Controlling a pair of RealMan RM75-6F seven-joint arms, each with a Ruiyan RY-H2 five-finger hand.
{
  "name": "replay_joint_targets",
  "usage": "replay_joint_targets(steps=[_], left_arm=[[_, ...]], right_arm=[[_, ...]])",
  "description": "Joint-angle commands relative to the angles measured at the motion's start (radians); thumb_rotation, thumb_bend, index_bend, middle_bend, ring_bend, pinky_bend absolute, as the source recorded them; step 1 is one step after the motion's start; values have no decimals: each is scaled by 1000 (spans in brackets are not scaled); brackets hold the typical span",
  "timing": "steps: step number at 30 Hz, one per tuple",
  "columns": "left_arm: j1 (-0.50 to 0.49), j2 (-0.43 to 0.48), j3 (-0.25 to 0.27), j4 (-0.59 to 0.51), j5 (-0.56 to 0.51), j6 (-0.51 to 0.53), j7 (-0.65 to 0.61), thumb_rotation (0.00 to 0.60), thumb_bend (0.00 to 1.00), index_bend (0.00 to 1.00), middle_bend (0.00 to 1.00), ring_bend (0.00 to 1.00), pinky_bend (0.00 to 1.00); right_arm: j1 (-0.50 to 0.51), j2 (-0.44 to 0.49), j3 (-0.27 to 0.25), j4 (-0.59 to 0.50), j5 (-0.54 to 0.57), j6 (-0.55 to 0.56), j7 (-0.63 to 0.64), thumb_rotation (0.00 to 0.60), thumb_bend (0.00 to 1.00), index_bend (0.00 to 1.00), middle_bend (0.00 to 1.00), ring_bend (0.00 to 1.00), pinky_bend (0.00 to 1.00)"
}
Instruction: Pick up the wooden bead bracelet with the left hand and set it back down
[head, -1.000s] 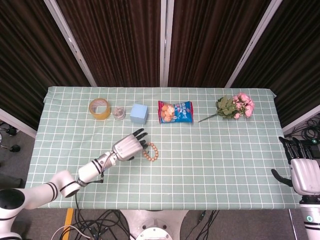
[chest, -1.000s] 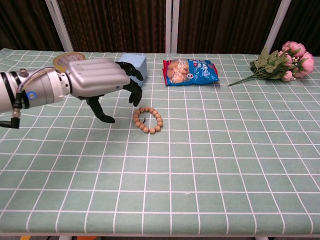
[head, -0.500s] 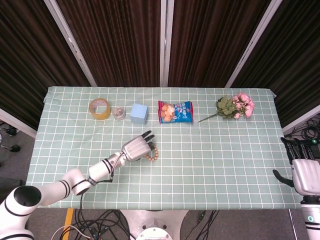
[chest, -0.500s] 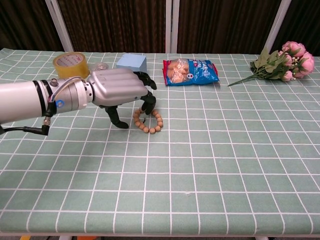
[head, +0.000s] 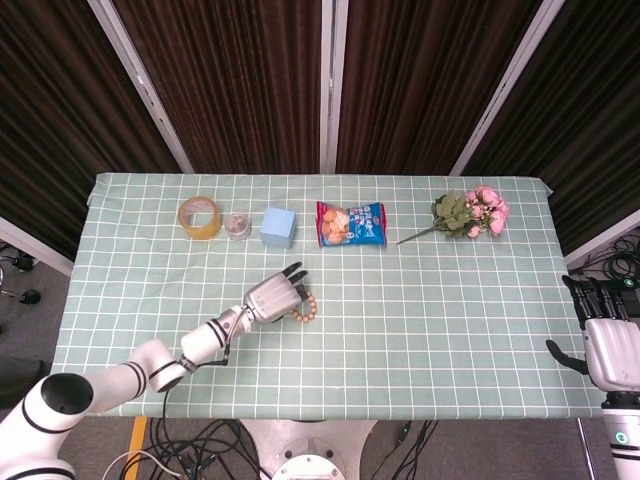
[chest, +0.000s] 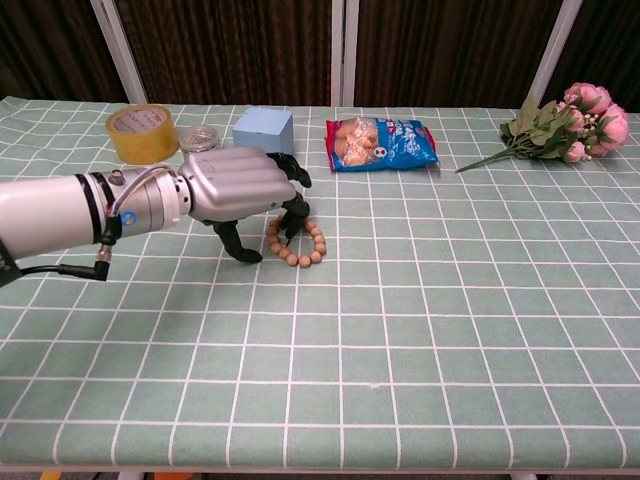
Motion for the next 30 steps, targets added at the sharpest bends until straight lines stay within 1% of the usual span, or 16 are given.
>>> replay_joint_targets(steps=[1,9,16,22,27,30], left_arm=[[0,-6,7,11,-2,3,-9,600,212,468,416,97,100],[-6,-19,31,30,-1,5,-48,600,322,492,442,119,102],[0,-32,41,47,-8,19,-56,600,316,489,444,120,106],[18,-57,45,78,-12,57,-83,600,317,578,530,201,129],[47,-60,29,76,-27,132,-188,600,355,618,572,249,157],[65,-48,14,56,-49,157,-268,600,364,626,578,250,161]], right_arm=[[0,0,0,1,0,0,0,600,99,0,127,0,111],[-3,1,-1,-1,-1,3,3,600,98,0,127,0,110],[-7,2,-3,1,-5,9,11,600,99,0,127,0,110],[-11,2,-4,2,-7,14,19,600,98,0,127,0,109],[-15,6,-2,0,-16,27,32,600,98,0,127,0,109],[-18,7,-2,1,-23,36,42,600,97,0,127,0,110]])
